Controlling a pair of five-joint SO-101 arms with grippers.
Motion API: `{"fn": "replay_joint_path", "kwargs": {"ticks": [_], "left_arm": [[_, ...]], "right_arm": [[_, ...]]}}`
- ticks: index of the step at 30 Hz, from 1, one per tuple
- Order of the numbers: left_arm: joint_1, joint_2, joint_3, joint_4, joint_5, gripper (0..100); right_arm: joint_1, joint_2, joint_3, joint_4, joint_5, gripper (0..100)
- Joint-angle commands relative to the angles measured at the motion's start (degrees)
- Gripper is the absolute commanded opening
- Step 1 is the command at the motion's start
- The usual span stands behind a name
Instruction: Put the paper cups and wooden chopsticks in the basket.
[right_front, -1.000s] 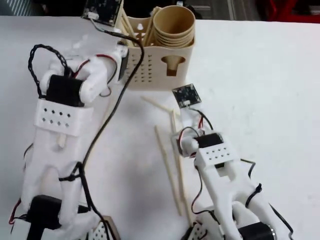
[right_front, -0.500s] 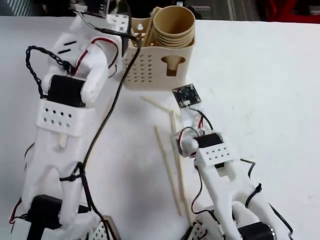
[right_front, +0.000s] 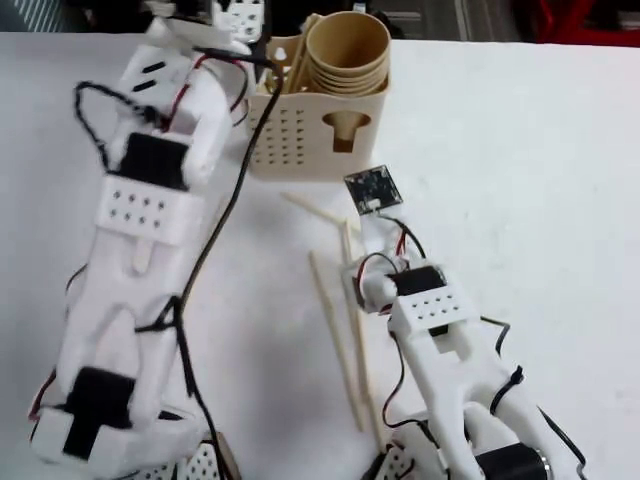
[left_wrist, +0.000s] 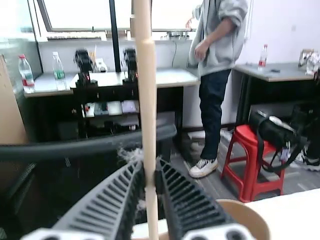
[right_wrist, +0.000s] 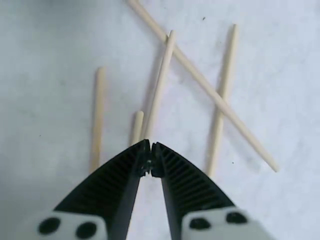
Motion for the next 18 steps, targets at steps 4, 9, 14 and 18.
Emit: {"fn": "replay_joint_path", "kwargs": {"ticks": [4,9,14,18], "left_arm": [[0.0,6.2,-2.7,-5.2,0.2,2],[-1.0,9.5,-2.7,-4.2,0.0,3],[-1.5,9.9,-2.7,1.4,-3.0,11],[-1.5,9.3,-2.7,4.1,-3.3,13]], "right_arm": [[0.7,0.0,-1.8,-0.7,0.4,1.8],[0.7,0.0,-1.8,-0.7,0.4,1.8],[0.7,0.0,-1.8,-0.9,0.4,1.8],[0.7,0.0,-1.8,-0.9,0.4,1.8]]}}
